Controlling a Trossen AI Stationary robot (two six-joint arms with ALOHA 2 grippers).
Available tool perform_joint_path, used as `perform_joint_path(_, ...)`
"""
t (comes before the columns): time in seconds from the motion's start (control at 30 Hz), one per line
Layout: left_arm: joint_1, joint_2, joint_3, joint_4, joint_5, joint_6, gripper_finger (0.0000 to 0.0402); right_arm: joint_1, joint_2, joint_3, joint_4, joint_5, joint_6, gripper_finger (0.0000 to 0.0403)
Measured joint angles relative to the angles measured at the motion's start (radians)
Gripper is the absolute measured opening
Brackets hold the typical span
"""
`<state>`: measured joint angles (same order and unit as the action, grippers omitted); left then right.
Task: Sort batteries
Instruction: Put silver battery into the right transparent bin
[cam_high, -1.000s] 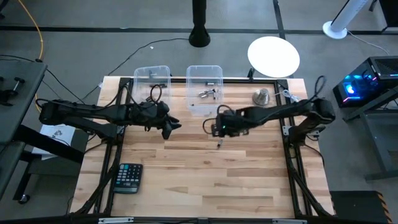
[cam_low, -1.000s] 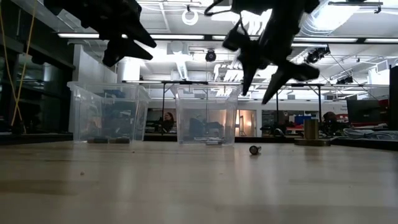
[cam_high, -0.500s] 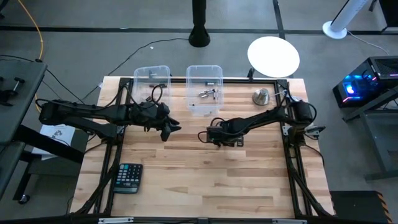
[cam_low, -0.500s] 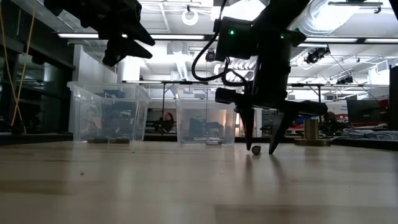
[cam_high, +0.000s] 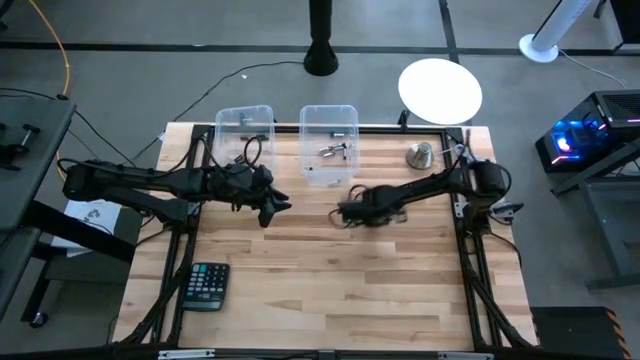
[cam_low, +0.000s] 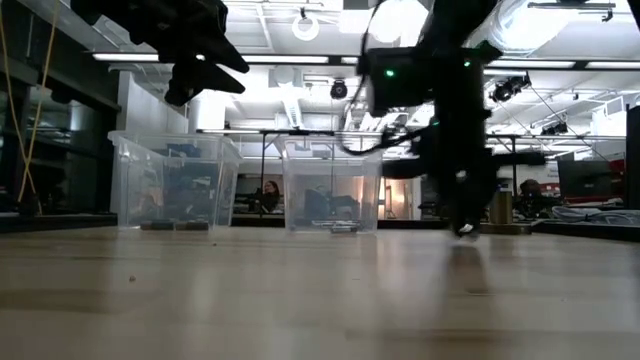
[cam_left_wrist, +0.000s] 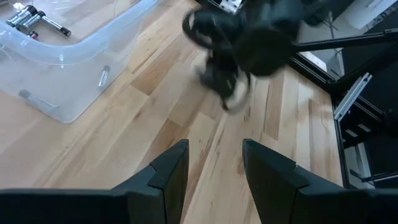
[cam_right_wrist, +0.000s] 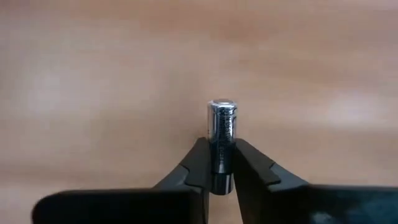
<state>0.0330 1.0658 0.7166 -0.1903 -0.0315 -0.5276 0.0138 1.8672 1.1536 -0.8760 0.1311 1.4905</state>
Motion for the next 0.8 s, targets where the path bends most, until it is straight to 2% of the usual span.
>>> perform_joint_path(0.1, 0.000, -0.007, 0.000, 0.003, 0.000, -0.002, 0.0145, -0.029, -0.106, 0.002, -0.065, 0.100, -0.001, 0.0036)
perform_joint_path(0.2, 0.001, -0.011, 0.008, 0.005, -0.002, -0.007, 0.0145, -0.060, -0.239, 0.026, -0.086, 0.226, -0.035, 0.0020)
perform_joint_path(0.3, 0.015, -0.014, 0.033, 0.017, -0.002, -0.020, 0.0145, -0.110, -0.346, 0.045, 0.029, 0.354, -0.136, 0.0018)
perform_joint_path(0.37, 0.032, -0.015, 0.060, 0.019, -0.003, -0.020, 0.0145, -0.152, -0.406, 0.054, 0.115, 0.396, -0.229, 0.0018)
perform_joint_path(0.43, 0.056, -0.016, 0.101, 0.023, -0.004, -0.016, 0.0145, -0.196, -0.424, 0.057, 0.222, 0.384, -0.322, 0.0020)
perform_joint_path(0.6, 0.135, -0.017, 0.195, 0.014, -0.057, 0.064, 0.0145, -0.294, -0.376, 0.055, 0.454, 0.231, -0.483, 0.0041)
perform_joint_path(0.8, 0.235, -0.017, 0.264, -0.145, -0.113, 0.084, 0.0145, -0.368, -0.267, 0.055, 0.612, 0.007, -0.569, 0.0079)
